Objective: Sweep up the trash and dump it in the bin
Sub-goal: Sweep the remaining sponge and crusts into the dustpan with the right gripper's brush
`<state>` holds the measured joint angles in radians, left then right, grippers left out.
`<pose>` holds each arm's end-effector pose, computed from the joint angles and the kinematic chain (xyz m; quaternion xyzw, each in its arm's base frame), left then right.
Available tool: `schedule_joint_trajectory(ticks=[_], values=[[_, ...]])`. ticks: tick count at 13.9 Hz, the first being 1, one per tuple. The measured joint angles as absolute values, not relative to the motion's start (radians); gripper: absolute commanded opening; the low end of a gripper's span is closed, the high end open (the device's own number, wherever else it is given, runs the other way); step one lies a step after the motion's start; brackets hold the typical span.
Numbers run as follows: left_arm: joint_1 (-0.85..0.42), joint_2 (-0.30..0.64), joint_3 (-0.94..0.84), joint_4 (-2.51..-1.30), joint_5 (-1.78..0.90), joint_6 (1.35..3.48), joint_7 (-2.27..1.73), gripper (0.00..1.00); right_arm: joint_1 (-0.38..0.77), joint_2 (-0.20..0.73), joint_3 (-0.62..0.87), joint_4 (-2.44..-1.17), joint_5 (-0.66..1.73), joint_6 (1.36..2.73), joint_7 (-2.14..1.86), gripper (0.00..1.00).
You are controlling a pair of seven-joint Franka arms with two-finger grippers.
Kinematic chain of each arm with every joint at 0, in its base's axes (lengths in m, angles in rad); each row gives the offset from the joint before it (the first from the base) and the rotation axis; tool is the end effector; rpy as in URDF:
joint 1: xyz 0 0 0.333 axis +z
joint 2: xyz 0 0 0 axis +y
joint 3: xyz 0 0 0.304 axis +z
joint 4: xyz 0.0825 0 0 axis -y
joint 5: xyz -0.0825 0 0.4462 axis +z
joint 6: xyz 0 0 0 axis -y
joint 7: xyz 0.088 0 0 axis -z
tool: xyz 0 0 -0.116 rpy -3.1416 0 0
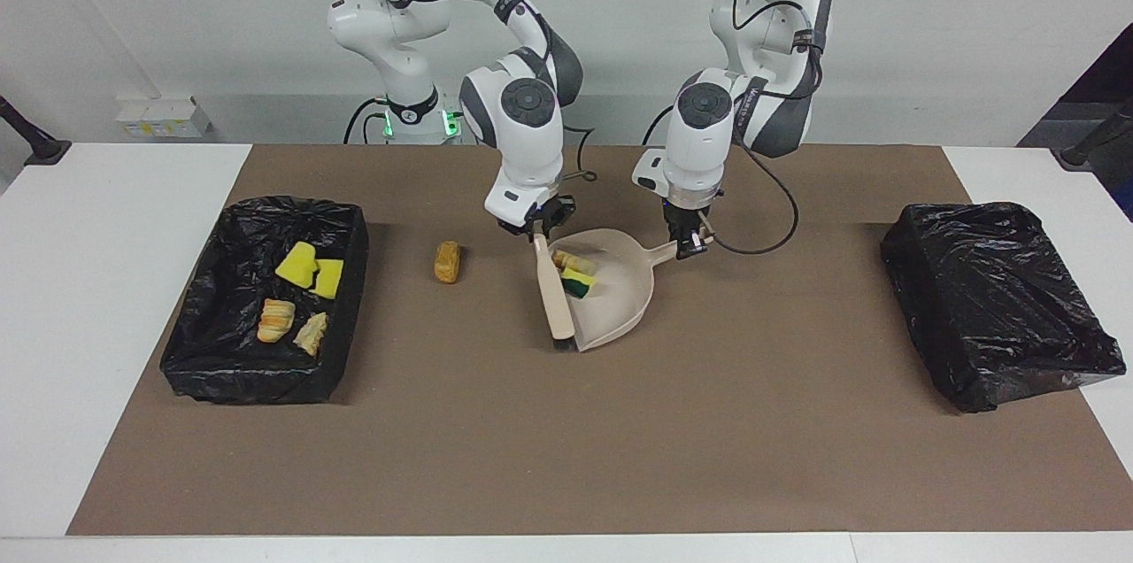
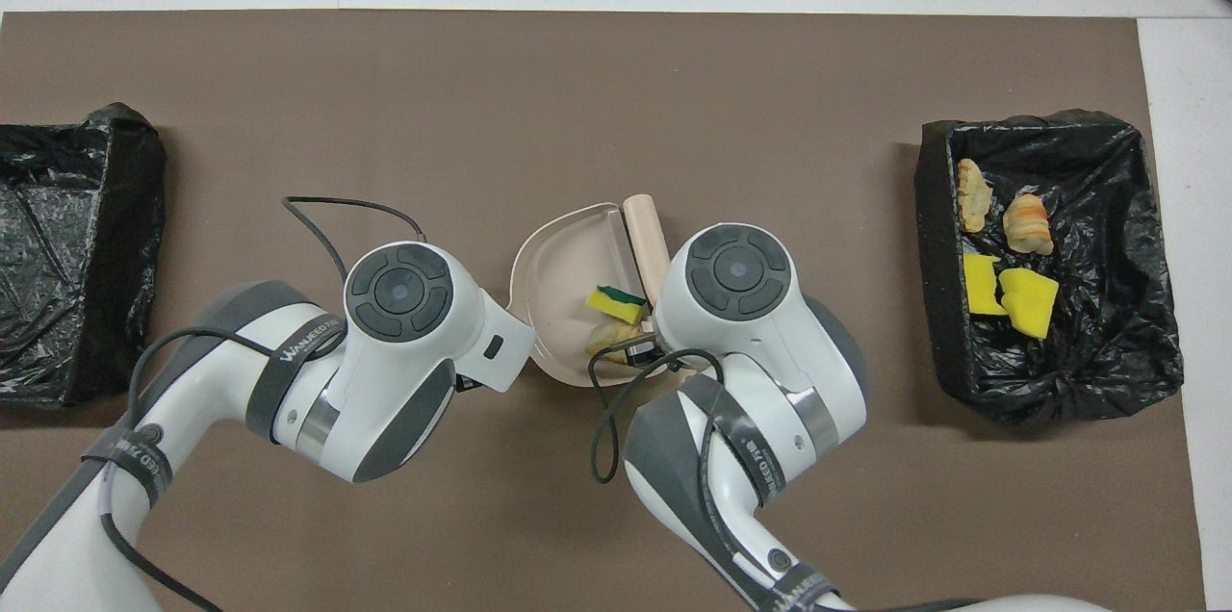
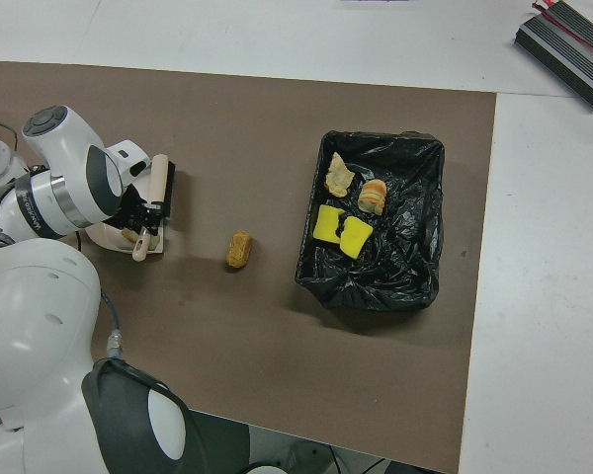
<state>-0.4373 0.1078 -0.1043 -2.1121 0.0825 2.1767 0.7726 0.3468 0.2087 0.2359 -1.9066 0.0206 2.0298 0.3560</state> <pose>0.5187 -0.3077 0.3031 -0.7764 0.6293 0.0242 0.0252 0.5403 0.3539 0.3334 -0.9929 -0.1066 0.0507 0.0117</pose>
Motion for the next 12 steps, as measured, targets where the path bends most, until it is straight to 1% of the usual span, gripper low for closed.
schedule_joint_trajectory(ticks=[2, 4, 5, 7, 10, 12], values=[[-0.437, 0.099, -0.103, -2.129, 0.082, 2.195, 0.773, 0.00, 0.330, 0.171, 0.229, -1.880, 0.027, 1.976, 0.358, 0.00], [-0.437, 0.093, -0.102, -2.138, 0.082, 2.205, 0.785, 0.00, 0.285, 0.109, 0.223, -1.876, 0.033, 1.858, 0.358, 0.00], [-0.437, 0.091, -0.101, -2.140, 0.083, 2.205, 0.799, 0.00, 0.260, 0.077, 0.221, -1.887, 0.034, 1.801, 0.363, 0.00], [-0.437, 0.090, -0.101, -2.141, 0.083, 2.205, 0.822, 0.00, 0.211, 0.019, 0.218, -1.943, 0.034, 1.755, 0.411, 0.00], [-0.437, 0.089, -0.101, -2.141, 0.083, 2.205, 0.824, 0.00, 0.114, -0.087, 0.213, -2.090, 0.031, 1.773, 0.426, 0.00], [-0.438, 0.089, -0.102, -2.142, 0.083, 2.205, 0.824, 0.00, 0.047, -0.167, 0.212, -2.243, 0.031, 1.887, 0.374, 0.00]])
